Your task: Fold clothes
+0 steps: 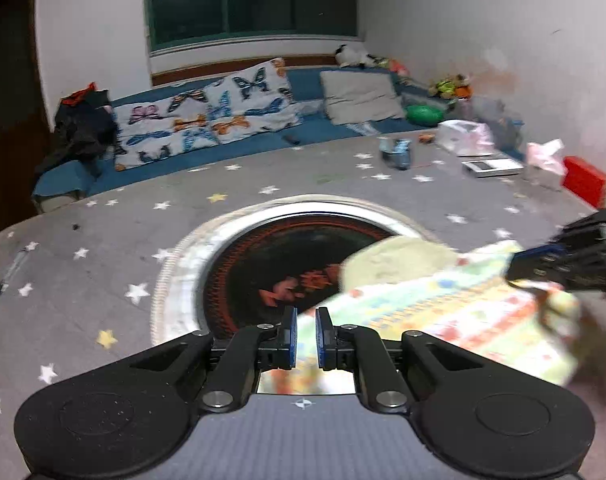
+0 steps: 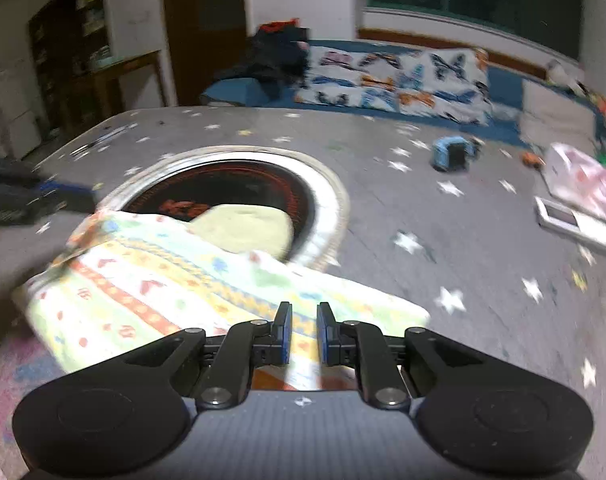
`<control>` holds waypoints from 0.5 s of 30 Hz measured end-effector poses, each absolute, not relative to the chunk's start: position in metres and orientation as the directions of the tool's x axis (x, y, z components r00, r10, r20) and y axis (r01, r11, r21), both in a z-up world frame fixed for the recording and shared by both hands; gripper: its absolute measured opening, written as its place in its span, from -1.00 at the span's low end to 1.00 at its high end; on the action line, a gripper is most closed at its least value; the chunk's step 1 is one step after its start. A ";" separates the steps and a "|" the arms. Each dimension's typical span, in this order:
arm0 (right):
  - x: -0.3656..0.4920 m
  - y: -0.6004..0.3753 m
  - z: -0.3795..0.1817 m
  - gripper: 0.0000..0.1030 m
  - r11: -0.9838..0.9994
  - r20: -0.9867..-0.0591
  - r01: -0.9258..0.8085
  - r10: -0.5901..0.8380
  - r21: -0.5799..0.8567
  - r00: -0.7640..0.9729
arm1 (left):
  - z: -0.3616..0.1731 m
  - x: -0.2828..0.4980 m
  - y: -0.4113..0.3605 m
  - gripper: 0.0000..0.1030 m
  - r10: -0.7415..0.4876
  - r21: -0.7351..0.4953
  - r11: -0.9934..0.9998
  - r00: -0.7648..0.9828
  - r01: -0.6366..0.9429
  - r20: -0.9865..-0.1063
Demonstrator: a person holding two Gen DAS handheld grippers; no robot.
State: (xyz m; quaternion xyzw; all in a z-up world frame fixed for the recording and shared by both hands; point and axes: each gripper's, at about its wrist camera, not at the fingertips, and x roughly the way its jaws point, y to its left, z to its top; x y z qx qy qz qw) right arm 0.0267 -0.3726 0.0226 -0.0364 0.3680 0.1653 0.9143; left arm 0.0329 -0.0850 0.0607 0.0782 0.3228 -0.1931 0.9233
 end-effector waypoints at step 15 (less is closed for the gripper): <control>0.032 -0.390 0.015 -0.23 0.956 -0.690 -0.287 0.247 0.059 0.681 | 0.036 0.018 -0.096 -0.77 -0.319 0.000 0.902 0.666 0.432 -0.675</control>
